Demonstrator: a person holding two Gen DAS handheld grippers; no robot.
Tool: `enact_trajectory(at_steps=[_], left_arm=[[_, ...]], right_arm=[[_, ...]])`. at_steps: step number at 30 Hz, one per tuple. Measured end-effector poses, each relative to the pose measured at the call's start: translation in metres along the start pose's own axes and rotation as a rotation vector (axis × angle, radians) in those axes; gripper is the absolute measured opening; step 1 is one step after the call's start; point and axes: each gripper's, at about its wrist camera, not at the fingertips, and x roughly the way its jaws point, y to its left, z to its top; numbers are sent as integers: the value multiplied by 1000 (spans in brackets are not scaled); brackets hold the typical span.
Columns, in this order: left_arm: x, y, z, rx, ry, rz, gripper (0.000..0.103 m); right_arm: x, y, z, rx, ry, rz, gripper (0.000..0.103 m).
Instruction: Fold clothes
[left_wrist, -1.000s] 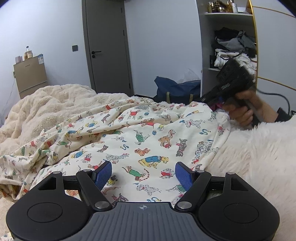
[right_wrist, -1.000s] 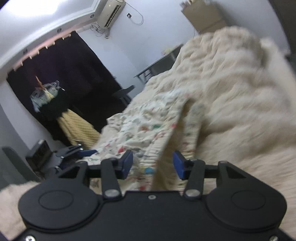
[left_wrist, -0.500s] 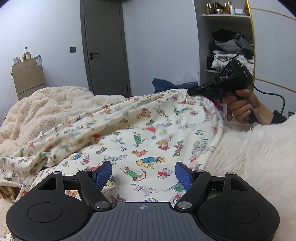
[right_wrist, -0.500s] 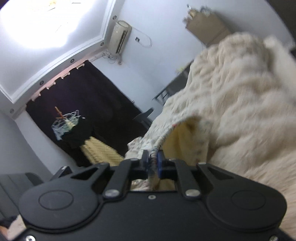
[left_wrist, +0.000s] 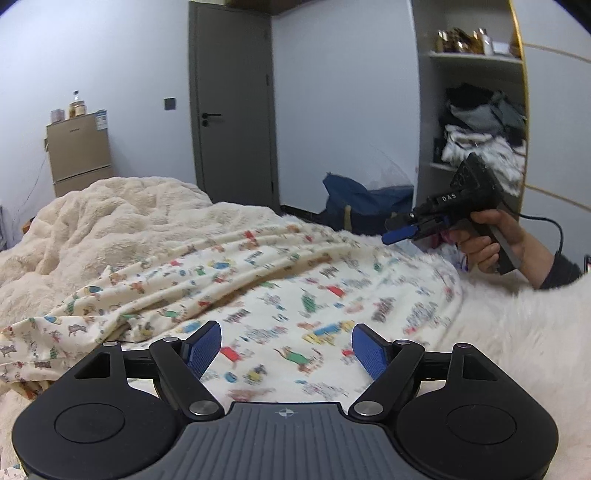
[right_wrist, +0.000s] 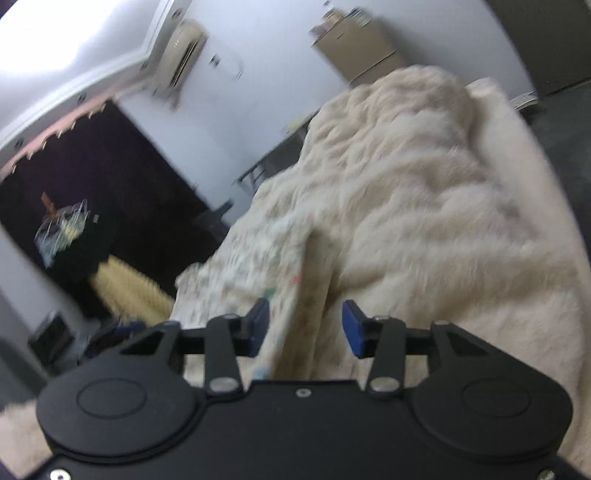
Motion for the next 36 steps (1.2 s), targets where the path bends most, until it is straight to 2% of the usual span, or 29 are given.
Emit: enact_trajectory(at_steps=[5, 7, 8, 9, 10, 11, 14, 16, 17, 19, 21, 22, 23, 24, 25, 26, 27, 29, 31, 32, 34, 35, 36], left_arm=[[-4, 20, 6, -67, -26, 68, 76], [-9, 30, 6, -89, -39, 99, 77], [-13, 38, 6, -106, -49, 124, 77], [-23, 54, 6, -144, -71, 181, 78], [-32, 65, 6, -169, -89, 229, 80], [-40, 77, 6, -193, -107, 280, 81], [-72, 114, 4, -250, -155, 473, 82], [-91, 133, 0, -251, -164, 589, 84], [-106, 147, -4, -238, -158, 699, 85], [-124, 168, -13, -207, -113, 844, 90], [-142, 199, -33, -181, 1, 981, 91], [-147, 211, -42, -197, 38, 1003, 91], [-159, 235, -61, -248, 98, 1012, 91], [-166, 251, -75, -300, 123, 993, 91], [-171, 264, -86, -354, 123, 970, 91], [-180, 288, -108, -472, 107, 911, 91], [-187, 311, -129, -584, 94, 851, 91], [-186, 349, -167, -774, 94, 743, 91], [-174, 375, -196, -870, 137, 698, 88], [-162, 391, -218, -942, 191, 685, 84], [-144, 401, -238, -1000, 244, 696, 48], [-138, 406, -249, -1035, 249, 684, 45], [-137, 408, -253, -1042, 237, 668, 36]], right_arm=[[58, -9, 35, 49, 76, -6, 51], [91, -19, 45, 103, 122, -26, 51], [100, -22, 47, 133, 133, -8, 51], [109, -25, 48, 162, 143, 13, 46], [115, -26, 49, 185, 139, 35, 33], [117, -26, 50, 191, 136, 43, 30], [115, -17, 54, 143, 80, 38, 27], [102, -8, 57, 107, 30, 27, 27], [99, -7, 57, 105, 21, 19, 27], [100, -2, 57, 71, 19, -54, 29], [102, 6, 55, 33, 22, -141, 35], [102, 11, 51, 11, 26, -191, 36], [98, 18, 47, -18, 2, -242, 37], [94, 25, 43, -48, -25, -293, 41], [89, 33, 39, -78, -53, -345, 45], [81, 37, 34, -98, -71, -365, 47], [74, 43, 29, -115, -85, -363, 51], [64, 52, 24, -137, -101, -353, 52], [55, 60, 20, -155, -111, -336, 53], [51, 62, 21, -161, -114, -336, 53], [47, 67, 21, -175, -127, -338, 53], [45, 67, 22, -176, -129, -335, 53], [44, 68, 22, -176, -125, -328, 53]])
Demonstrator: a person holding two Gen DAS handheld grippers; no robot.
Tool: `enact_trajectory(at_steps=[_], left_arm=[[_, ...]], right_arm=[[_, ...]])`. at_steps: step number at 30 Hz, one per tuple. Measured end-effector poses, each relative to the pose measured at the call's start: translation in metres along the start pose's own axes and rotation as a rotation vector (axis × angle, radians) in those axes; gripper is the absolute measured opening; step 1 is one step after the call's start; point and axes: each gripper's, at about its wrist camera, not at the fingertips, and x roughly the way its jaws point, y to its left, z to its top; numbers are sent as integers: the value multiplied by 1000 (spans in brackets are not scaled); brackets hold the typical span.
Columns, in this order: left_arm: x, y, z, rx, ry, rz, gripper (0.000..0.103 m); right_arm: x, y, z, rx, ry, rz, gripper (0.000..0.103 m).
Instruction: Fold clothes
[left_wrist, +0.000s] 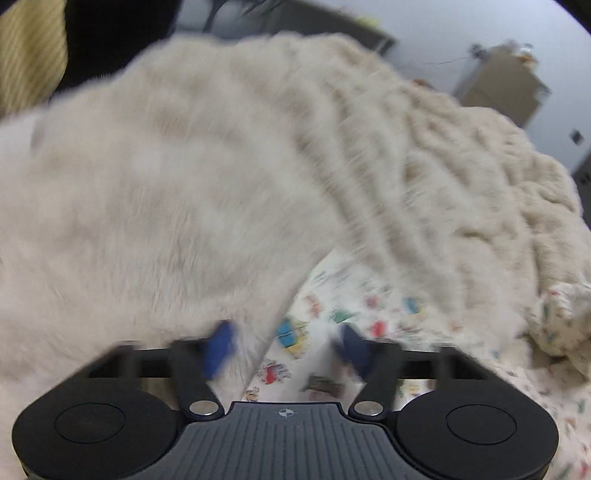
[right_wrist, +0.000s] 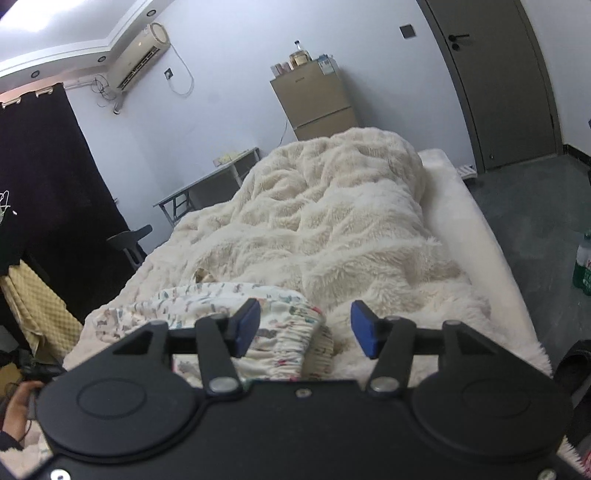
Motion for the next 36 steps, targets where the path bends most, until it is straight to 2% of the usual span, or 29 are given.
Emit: enact_trajectory(at_steps=[1, 3, 4, 5, 6, 7, 9, 10, 12, 13, 14, 15, 20, 23, 26, 29, 30, 32, 33, 34, 36], left_arm=[[1, 0, 0, 3, -4, -8, 13], [0, -1, 2, 9, -21, -20, 8], [-8, -4, 5, 11, -62, 9, 8], [-14, -9, 11, 34, -81, 108, 10], [-19, -14, 15, 57, -95, 201, 16], [-20, -20, 18, 90, -94, 264, 34], [-30, -43, 25, 203, -108, 348, 56], [-35, -51, 26, 226, -123, 317, 60], [-49, -84, 26, 306, -156, 183, 67], [-51, -97, 23, 339, -155, 139, 72], [-51, -124, 20, 407, -147, 58, 73], [-48, -142, 17, 451, -138, 7, 73], [-4, -236, -23, 601, -12, -224, 75], [30, -267, -39, 598, 43, -286, 74], [52, -292, -47, 563, -32, -236, 63], [67, -298, -44, 474, -34, -227, 50], [72, -302, -44, 460, -30, -204, 47], [74, -313, -44, 482, -23, -156, 41], [72, -320, -46, 496, -17, -137, 29], [71, -322, -45, 505, -21, -128, 12], [62, -330, -39, 539, -81, -81, 8]], right_arm=[[-1, 1, 0, 0, 3, 8, 53], [0, 3, -1, -4, 10, 12, 53], [1, 4, -1, -7, 15, 14, 53], [3, 5, -2, -10, 20, 16, 53], [4, 6, -3, -12, 23, 20, 53], [4, 6, -3, -13, 25, 20, 53], [4, 7, -3, -20, 26, 16, 53], [3, 8, -3, -23, 23, 14, 53], [2, 9, -3, -22, 19, 16, 53], [1, 9, -2, -20, 16, 19, 53], [0, 10, -2, -22, 15, 20, 53], [0, 11, -2, -25, 15, 21, 53], [0, 17, -9, -42, 29, 23, 53], [3, 18, -16, -51, 56, 24, 53], [11, 14, -28, -61, 101, 4, 53], [12, 7, -36, -37, 125, 4, 53], [13, 6, -39, -31, 131, 5, 53], [13, 6, -43, -33, 137, 10, 53], [14, 8, -45, -38, 141, 16, 53], [14, 9, -46, -42, 143, 20, 53], [15, 12, -47, -52, 144, 24, 53]])
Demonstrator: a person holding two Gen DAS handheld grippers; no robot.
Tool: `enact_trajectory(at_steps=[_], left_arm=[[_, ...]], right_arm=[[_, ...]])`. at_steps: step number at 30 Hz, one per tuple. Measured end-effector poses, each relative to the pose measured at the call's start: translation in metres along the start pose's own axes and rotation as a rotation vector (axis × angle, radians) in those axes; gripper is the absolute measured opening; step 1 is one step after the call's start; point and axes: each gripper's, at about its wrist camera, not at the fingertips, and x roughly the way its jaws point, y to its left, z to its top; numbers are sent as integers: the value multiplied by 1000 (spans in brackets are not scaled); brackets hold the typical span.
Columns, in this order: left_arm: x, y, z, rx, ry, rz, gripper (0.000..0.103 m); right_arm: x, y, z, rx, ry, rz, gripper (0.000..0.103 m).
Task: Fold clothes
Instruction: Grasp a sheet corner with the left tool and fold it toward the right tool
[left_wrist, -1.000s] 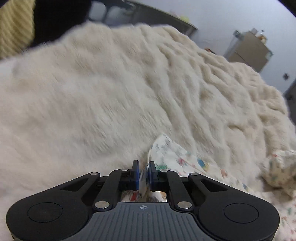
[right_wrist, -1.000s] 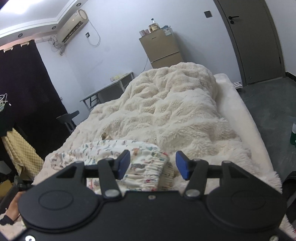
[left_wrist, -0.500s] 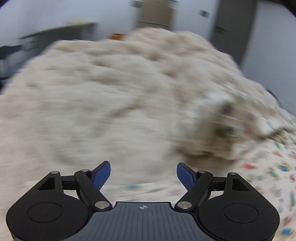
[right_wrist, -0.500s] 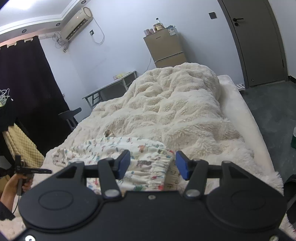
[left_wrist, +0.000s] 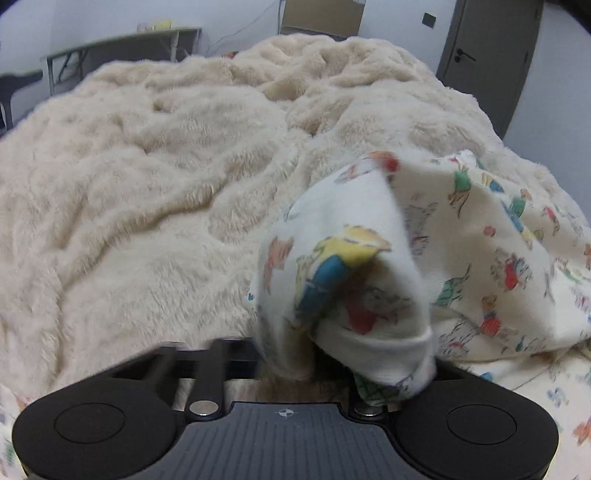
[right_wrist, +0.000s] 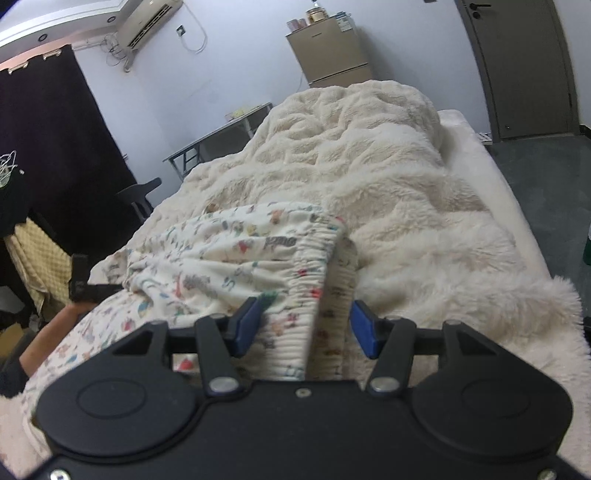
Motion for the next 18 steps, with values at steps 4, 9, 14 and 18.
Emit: enact_trajectory(at_steps=[4, 9, 14, 18], left_arm=[[-33, -3, 22, 122, -167, 170, 5], [-100, -22, 66, 331, -442, 444, 5], [-155, -52, 75, 467, -719, 645, 6], [-114, -39, 63, 604, -487, 667, 10]], right_arm=[[-1, 4, 0, -14, -1, 3, 53], [-1, 8, 0, -25, 2, 1, 53], [0, 9, 0, -31, 6, 9, 53], [2, 9, 0, -31, 8, 9, 53]])
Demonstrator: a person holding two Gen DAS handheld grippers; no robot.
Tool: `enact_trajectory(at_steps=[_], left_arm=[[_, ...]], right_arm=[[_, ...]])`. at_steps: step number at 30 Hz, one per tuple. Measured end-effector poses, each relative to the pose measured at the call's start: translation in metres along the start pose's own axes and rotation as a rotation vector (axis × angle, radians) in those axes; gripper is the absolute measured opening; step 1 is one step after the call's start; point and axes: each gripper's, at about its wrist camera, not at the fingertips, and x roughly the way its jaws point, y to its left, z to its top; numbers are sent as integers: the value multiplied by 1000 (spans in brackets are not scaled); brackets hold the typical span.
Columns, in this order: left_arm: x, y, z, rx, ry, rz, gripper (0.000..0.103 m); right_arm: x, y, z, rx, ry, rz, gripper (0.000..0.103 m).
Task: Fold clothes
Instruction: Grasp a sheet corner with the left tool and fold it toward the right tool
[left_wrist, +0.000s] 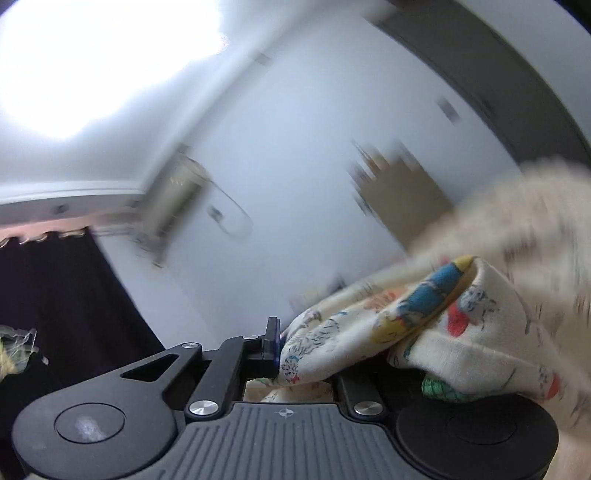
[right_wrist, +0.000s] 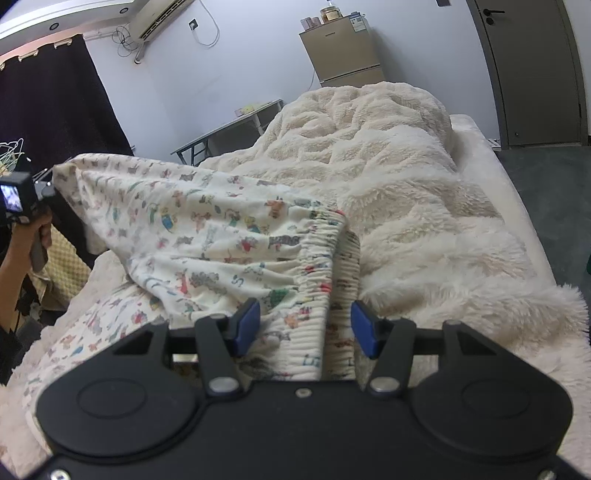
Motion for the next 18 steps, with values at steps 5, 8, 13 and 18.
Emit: enact_trajectory(at_steps=[5, 8, 13, 18], left_arm=[[56, -2, -77, -109, 325, -115, 9], [63, 8, -106, -173, 383, -135, 9], [55, 28, -114, -236, 384, -152, 17], [38, 36, -112, -365, 359, -239, 59]], right_arm=[[2, 0, 0, 0, 3, 0, 53], [3, 0, 0, 0, 4, 1, 53], [2, 0, 0, -3, 4, 0, 53], [2, -1, -1, 1, 4, 4, 53]])
